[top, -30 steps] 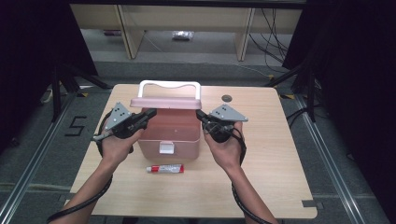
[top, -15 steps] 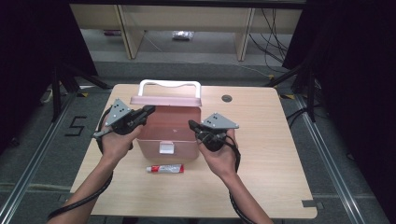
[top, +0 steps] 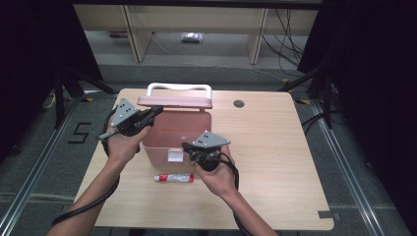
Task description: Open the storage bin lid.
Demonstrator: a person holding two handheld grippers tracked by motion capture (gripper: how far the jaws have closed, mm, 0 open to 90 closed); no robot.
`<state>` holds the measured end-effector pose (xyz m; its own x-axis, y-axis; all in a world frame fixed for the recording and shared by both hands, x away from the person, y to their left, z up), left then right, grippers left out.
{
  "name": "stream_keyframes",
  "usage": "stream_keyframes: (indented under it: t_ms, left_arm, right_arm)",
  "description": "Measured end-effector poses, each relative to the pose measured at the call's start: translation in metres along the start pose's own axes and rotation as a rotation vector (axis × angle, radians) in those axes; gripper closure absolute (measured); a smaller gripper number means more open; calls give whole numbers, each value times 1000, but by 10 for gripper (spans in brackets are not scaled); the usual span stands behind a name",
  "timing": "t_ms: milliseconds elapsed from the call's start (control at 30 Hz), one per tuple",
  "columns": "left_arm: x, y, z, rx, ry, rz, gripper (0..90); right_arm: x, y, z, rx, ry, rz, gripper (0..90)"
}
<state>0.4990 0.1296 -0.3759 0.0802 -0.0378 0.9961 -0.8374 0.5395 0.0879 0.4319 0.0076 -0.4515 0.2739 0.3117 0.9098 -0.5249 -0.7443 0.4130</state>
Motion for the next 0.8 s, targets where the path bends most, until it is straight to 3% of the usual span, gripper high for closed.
stream_keyframes:
  t_ms: [67,100,333,700,800]
  left_arm:
    - [1,-1,-1,1,-2,1,899]
    - [1,-1,-1,2,1,0,899]
    - [3,-4,-3,7,1,1,899]
    - [4,-10,-11,31,7,-3,900]
    - [4,-12,-13,38,5,-3,899]
  right_arm:
    - [-2,-3,-4,9,-3,-5,900]
    - [-3,-5,-4,14,28,-10,900]
    - [-11,-16,-14,46,14,-45,900]
    - [-21,-26,-16,46,15,-87,900]
    - [-22,-29,-16,39,12,-75,900]
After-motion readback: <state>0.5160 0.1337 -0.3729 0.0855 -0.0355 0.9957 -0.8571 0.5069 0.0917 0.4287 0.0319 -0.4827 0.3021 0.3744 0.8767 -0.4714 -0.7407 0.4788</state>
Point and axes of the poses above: each handheld gripper's, and its own axes: y roughly backward along the jaws, x roughly out of its top, z roughly to its right, the point moved 9 cm from there along -y, roughly forward along the jaws, and after that the axes turned 4 degrees about x, right-handed, at the moved point
